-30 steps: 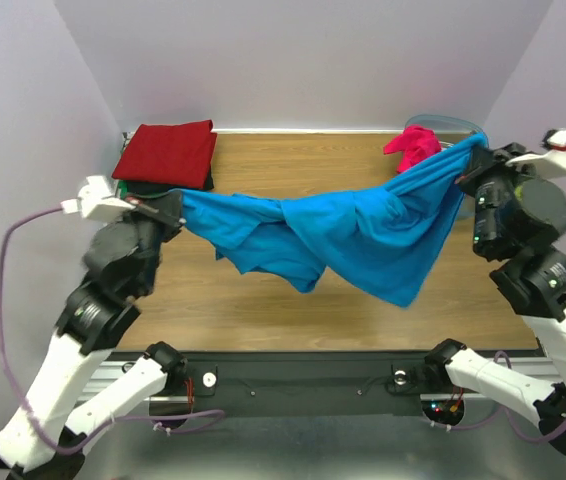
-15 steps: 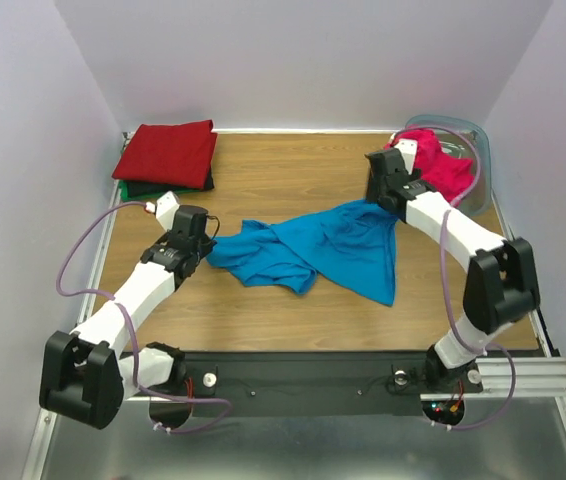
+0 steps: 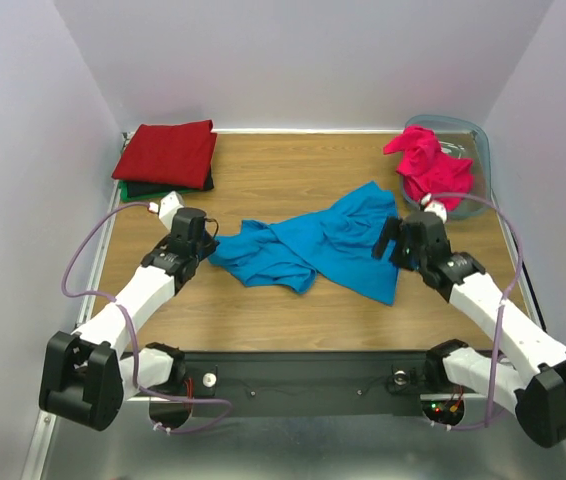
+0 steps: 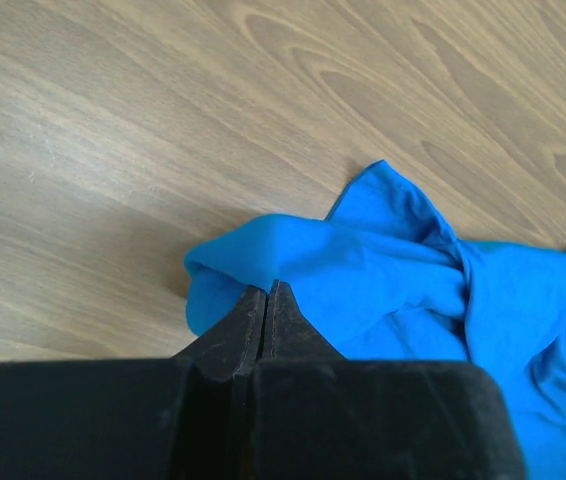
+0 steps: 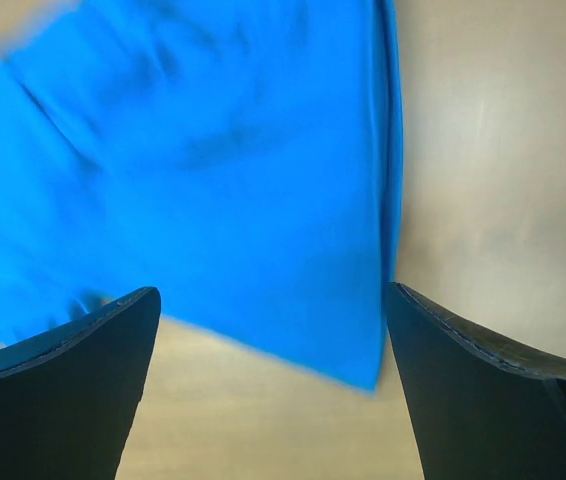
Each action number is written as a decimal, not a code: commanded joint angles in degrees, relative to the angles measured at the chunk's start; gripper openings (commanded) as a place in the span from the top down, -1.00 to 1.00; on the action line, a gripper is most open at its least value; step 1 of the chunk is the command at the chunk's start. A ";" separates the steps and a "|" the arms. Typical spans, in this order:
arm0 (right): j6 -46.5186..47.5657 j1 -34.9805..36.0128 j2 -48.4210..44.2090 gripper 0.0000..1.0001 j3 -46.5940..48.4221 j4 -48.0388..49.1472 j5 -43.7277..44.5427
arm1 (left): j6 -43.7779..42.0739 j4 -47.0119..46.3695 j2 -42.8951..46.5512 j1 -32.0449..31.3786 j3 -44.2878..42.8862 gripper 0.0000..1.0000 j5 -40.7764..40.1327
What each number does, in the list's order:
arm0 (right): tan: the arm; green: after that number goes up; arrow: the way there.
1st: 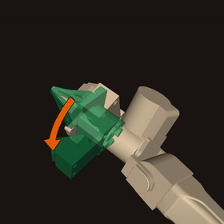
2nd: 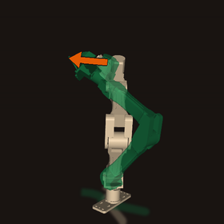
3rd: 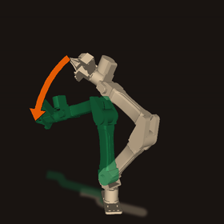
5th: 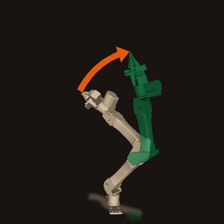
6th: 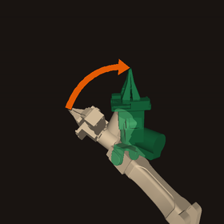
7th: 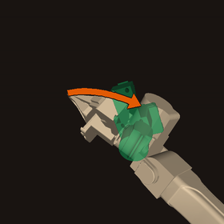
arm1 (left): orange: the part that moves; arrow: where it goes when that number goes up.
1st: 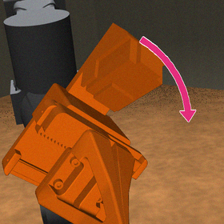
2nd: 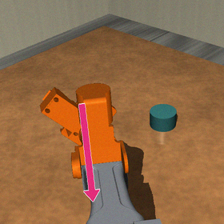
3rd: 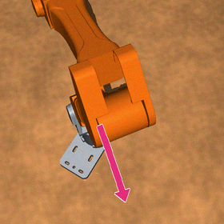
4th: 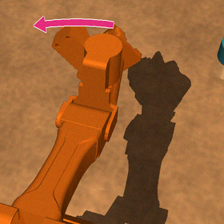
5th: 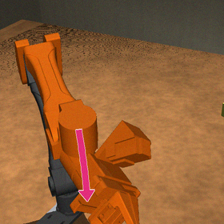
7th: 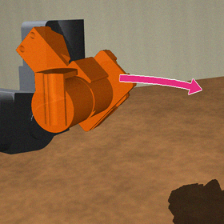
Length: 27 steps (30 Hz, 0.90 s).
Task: Fold and stack the t-shirts
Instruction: Flatten the tshirt out
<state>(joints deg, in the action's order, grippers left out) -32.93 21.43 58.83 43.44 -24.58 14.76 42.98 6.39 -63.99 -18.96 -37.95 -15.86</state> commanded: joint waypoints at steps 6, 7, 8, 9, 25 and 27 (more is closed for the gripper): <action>-10.66 0.28 -4.08 -0.99 -9.95 -11.37 -6.77 | -0.71 -3.75 5.71 0.42 3.76 1.00 3.11; -11.54 0.28 -1.81 -0.94 -10.56 -11.11 -6.24 | -0.71 -3.93 6.24 0.42 4.29 1.00 3.46; -11.55 0.28 -1.79 -0.94 -10.57 -11.11 -6.24 | -0.71 -3.93 6.24 0.42 4.29 1.00 3.46; -11.89 0.37 -0.48 -0.88 -10.83 -10.58 -5.80 | -0.79 -3.85 6.33 0.42 4.29 1.00 3.55; -12.87 2.91 19.04 0.99 -5.67 3.75 -0.98 | -1.06 -4.02 8.00 0.42 4.83 1.00 3.90; -11.64 2.91 17.48 0.99 0.03 3.75 1.31 | -1.32 -2.97 8.61 0.42 4.03 1.00 3.38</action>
<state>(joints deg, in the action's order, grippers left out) -45.12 23.70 75.42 36.99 -30.30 13.67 42.83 4.08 -57.17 -18.83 -32.58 -12.01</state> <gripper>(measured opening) 0.020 0.033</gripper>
